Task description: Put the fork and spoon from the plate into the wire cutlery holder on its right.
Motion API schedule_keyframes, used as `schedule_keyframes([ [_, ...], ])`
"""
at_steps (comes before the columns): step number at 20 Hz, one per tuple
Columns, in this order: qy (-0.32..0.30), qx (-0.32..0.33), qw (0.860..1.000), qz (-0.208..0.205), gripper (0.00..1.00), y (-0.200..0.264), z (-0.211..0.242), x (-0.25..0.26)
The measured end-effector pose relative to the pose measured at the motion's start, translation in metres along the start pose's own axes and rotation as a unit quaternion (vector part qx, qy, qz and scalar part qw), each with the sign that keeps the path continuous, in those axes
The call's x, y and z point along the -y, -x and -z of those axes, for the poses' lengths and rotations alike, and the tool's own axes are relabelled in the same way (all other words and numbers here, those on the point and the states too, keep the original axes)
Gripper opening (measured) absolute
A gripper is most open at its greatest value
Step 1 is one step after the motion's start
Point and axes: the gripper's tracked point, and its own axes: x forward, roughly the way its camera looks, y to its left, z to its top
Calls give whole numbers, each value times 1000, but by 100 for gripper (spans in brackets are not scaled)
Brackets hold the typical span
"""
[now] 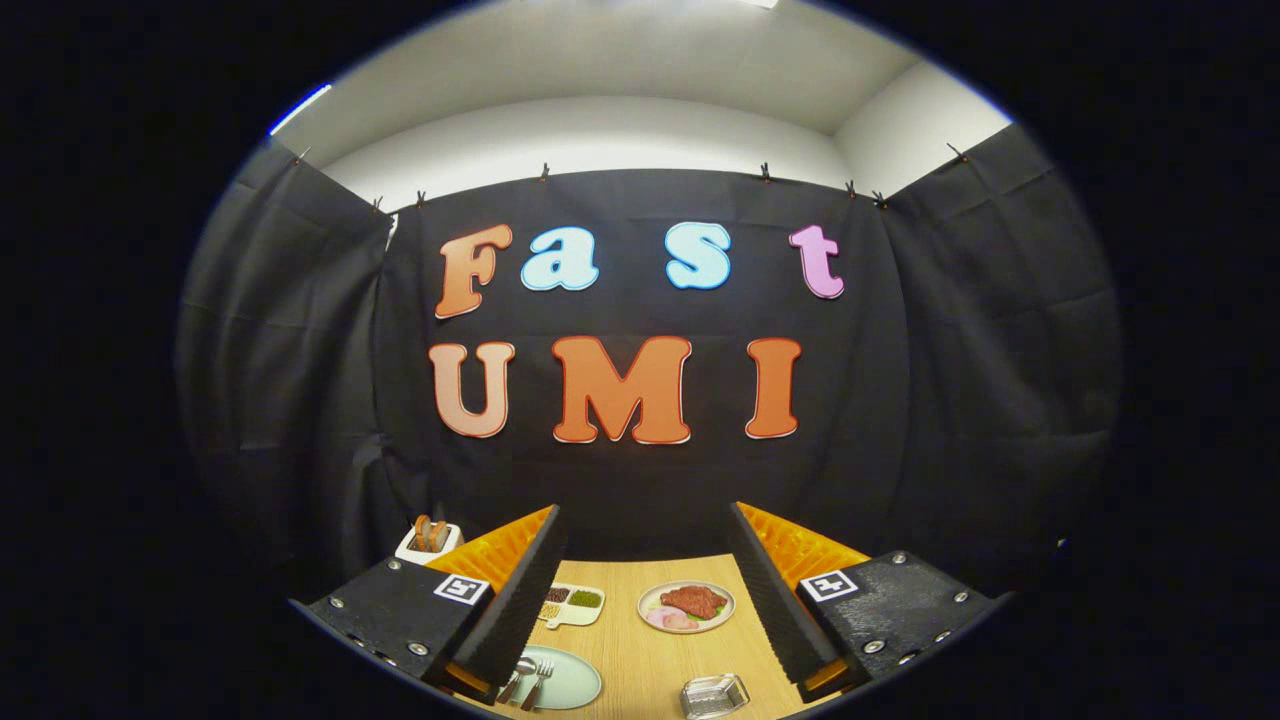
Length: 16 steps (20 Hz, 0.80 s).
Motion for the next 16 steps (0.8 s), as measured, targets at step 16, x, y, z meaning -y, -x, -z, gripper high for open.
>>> schedule_keyframes([
  [16, 8, -345, 932, -114, 89, -8, 208, -119],
])
